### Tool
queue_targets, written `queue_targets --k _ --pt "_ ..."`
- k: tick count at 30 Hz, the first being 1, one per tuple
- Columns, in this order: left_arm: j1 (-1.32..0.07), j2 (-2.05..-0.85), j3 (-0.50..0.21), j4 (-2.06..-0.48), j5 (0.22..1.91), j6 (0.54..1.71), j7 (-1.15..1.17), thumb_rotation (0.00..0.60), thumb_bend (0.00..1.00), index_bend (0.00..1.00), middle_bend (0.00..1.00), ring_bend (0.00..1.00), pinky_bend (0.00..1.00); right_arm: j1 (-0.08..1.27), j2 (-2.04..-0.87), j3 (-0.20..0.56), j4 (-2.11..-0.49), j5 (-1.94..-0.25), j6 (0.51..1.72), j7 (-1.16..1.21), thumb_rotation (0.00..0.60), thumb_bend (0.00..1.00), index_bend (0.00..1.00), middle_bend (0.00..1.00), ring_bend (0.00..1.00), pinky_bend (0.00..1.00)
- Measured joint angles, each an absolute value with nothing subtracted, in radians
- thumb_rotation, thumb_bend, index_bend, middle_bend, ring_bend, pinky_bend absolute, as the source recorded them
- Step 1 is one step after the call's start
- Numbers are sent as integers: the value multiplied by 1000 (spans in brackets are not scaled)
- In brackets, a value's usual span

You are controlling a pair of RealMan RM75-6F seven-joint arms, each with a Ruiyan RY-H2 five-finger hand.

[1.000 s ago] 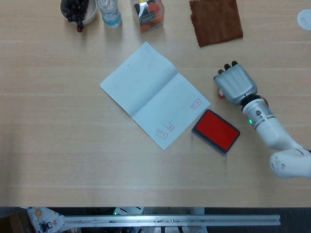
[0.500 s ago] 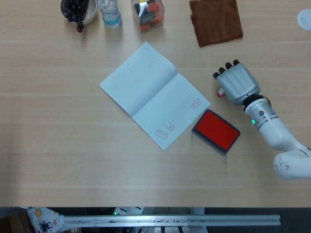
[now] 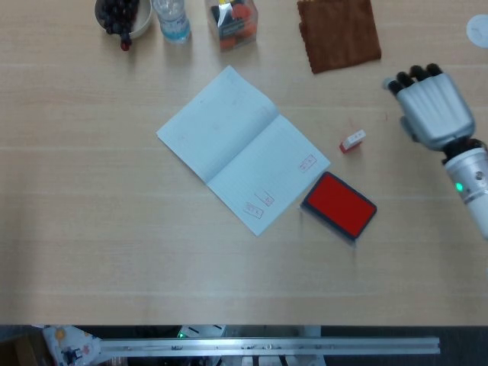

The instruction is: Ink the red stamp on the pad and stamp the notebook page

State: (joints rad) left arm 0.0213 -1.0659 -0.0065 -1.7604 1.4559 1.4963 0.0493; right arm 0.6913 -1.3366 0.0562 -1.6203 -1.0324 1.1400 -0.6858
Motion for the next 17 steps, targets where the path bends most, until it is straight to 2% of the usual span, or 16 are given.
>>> queue_targets --k 6,17 --pt "7 -1087 -18 -1761 1473 1503 64 600 272 42 43 36 63 560 -1210 22 -1714 -1095 1282 -618 600 332 403 433 324 295" --pt "-7 -1128 -28 -1768 1522 1538 82 600 273 42 43 36 63 344 -1076 -41 -1808 -1229 1530 -538 600 332 429 468 352 296"
